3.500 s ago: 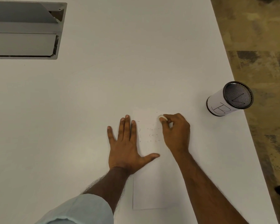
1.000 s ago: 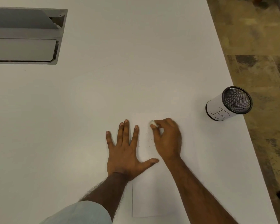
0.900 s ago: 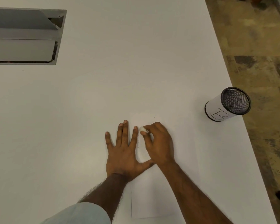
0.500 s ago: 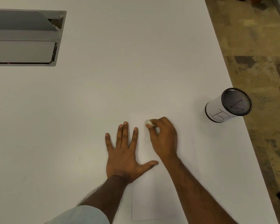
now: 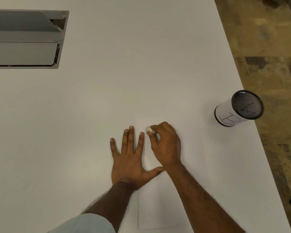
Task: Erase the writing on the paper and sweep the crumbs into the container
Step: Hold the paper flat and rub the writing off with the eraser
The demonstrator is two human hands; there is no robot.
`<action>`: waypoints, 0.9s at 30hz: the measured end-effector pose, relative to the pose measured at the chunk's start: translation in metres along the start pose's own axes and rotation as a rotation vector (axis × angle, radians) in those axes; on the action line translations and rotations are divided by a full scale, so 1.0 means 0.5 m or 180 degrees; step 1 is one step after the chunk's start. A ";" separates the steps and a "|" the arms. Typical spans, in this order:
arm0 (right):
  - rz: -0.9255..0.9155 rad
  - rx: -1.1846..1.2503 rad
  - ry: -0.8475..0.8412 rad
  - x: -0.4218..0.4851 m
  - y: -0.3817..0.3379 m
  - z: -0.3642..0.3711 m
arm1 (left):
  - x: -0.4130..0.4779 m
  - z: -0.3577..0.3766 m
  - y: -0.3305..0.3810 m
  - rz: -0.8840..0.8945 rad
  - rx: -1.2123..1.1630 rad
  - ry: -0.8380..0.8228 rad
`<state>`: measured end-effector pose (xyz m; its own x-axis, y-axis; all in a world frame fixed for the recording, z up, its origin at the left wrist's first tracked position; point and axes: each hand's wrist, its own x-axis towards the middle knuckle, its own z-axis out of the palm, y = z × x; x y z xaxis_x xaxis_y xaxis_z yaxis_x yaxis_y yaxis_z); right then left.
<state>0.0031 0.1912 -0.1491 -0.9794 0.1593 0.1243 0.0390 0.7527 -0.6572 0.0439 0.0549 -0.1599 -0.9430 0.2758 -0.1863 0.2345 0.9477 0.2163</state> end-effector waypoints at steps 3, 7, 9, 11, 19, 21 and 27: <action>0.0290 -0.0201 0.0368 0.033 0.030 -0.019 | 0.000 0.003 -0.001 -0.0021 0.0011 -0.0017; 0.0564 0.0022 0.0506 0.052 0.041 -0.035 | 0.001 0.004 -0.003 -0.0024 0.0020 -0.0041; 0.0350 0.0080 0.0191 0.024 0.016 -0.021 | 0.001 0.001 -0.002 -0.0010 0.0018 -0.0035; 0.0114 0.0024 -0.0106 -0.007 -0.002 -0.008 | 0.001 -0.001 -0.001 0.0008 -0.0007 -0.0015; 0.0733 -0.0153 0.0645 0.036 0.040 -0.039 | 0.001 0.003 -0.002 -0.0041 0.0019 -0.0008; 0.0657 -0.0078 0.0551 0.028 0.025 -0.032 | 0.000 0.003 -0.001 -0.0042 0.0017 -0.0001; 0.0161 -0.0171 0.0159 0.010 0.017 -0.022 | -0.001 0.002 -0.001 -0.0021 0.0013 0.0003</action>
<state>0.0006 0.2055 -0.1461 -0.9648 0.2286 0.1297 0.1001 0.7759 -0.6228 0.0443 0.0542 -0.1607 -0.9447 0.2694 -0.1867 0.2293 0.9502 0.2111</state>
